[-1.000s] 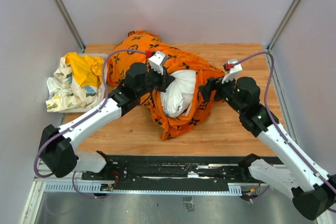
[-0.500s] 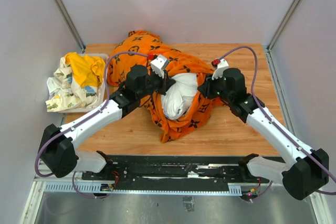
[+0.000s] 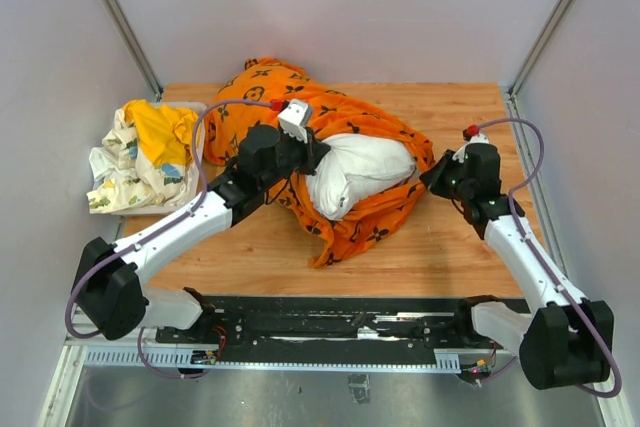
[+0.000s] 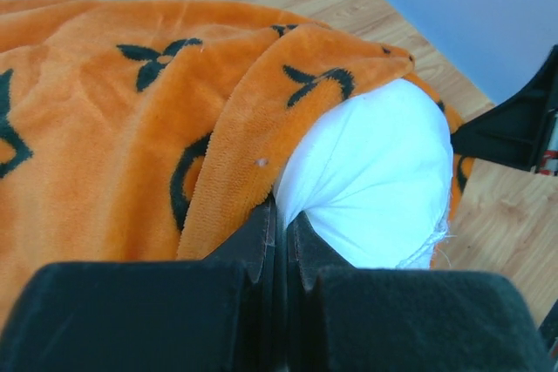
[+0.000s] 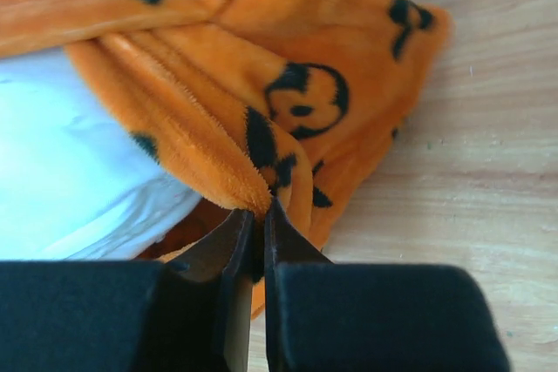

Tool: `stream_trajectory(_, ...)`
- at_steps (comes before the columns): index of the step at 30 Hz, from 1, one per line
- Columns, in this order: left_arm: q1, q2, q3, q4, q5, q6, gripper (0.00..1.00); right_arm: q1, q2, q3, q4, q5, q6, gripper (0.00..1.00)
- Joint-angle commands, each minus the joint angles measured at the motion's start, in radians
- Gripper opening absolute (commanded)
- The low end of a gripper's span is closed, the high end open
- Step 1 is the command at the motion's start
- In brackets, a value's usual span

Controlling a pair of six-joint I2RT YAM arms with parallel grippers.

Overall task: Remove the pillowcase from the pillow
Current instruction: Remove the pillow from the pillowcase.

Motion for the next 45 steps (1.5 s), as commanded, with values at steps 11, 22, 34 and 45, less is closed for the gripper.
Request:
stream_trajectory(11,0.091,-0.202,-0.096,0.304,0.249,-0.106,0.0,-0.044,0.166,-0.087,0.117,-0.039,0.196,0.06)
stream_trajectory(22,0.091,-0.196,-0.093,0.35,0.621,-0.084,0.0,-0.04,0.007,-0.061,0.018,0.011,0.049,0.61)
stream_trajectory(34,0.091,-0.237,-0.119,0.319,0.366,-0.072,0.0,-0.041,-0.385,-0.065,0.217,-0.062,0.06,0.99)
stream_trajectory(45,0.09,-0.225,-0.097,0.292,0.482,-0.069,0.0,0.006,0.02,0.139,0.053,-0.302,0.019,0.71)
